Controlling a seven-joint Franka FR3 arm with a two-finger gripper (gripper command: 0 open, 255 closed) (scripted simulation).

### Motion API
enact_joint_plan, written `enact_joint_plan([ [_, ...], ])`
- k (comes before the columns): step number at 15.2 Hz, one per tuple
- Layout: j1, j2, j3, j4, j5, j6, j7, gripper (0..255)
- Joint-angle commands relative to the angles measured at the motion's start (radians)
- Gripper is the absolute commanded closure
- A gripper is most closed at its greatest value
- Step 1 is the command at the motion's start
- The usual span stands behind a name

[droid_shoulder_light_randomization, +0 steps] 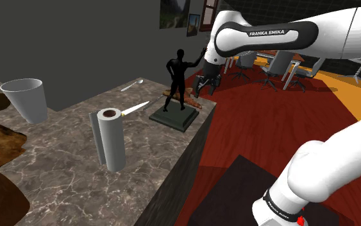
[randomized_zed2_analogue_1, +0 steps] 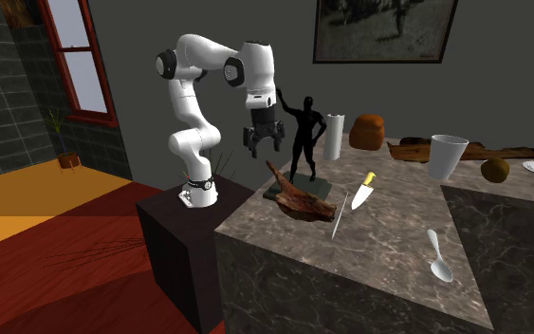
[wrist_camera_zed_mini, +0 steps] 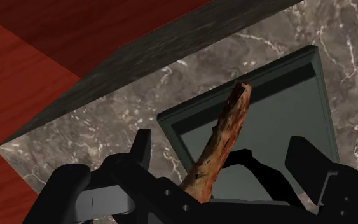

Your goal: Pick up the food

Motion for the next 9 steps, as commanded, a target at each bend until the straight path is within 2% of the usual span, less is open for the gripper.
enact_joint_plan([
  [1,-0.006,0.081,-0.004,0.051,-0.003,0.030,0.004,0],
  [9,-0.024,0.383,-0.021,0.312,-0.008,0.072,0.026,0],
])
